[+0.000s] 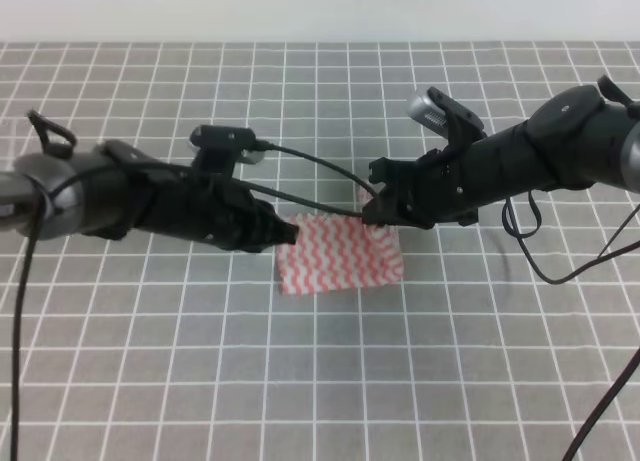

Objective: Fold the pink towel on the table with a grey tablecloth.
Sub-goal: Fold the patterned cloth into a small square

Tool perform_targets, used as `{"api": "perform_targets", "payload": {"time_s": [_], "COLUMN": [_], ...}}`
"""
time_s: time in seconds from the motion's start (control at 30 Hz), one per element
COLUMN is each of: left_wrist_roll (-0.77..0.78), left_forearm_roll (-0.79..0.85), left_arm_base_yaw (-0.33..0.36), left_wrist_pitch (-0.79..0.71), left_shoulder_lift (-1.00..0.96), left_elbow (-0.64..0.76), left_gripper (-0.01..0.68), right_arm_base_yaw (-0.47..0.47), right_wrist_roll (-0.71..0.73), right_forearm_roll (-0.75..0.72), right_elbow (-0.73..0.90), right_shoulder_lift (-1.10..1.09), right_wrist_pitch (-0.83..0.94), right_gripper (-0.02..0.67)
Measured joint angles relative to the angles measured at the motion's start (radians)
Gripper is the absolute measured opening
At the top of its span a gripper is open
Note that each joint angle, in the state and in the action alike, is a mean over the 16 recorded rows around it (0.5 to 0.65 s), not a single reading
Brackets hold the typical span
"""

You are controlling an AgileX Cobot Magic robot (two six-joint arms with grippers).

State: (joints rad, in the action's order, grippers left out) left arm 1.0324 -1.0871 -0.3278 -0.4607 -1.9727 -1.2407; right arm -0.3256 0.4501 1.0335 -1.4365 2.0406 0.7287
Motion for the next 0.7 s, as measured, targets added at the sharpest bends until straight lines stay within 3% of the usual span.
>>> {"api": "perform_targets", "payload": {"time_s": [0.7], "left_wrist_roll": [0.128], "left_forearm_roll": [-0.139], "left_arm_base_yaw": [0.002], "left_wrist_pitch": [0.023], "left_shoulder_lift": [-0.055], "left_elbow": [0.0], "left_gripper": [-0.002], "right_arm_base_yaw": [-0.055], "right_wrist_roll": [0.0], "right_forearm_roll": [0.013], "right_elbow": [-0.036], "right_shoulder_lift": [0.007], "right_wrist_pitch": [-0.015], "right_gripper": [-0.015]}}
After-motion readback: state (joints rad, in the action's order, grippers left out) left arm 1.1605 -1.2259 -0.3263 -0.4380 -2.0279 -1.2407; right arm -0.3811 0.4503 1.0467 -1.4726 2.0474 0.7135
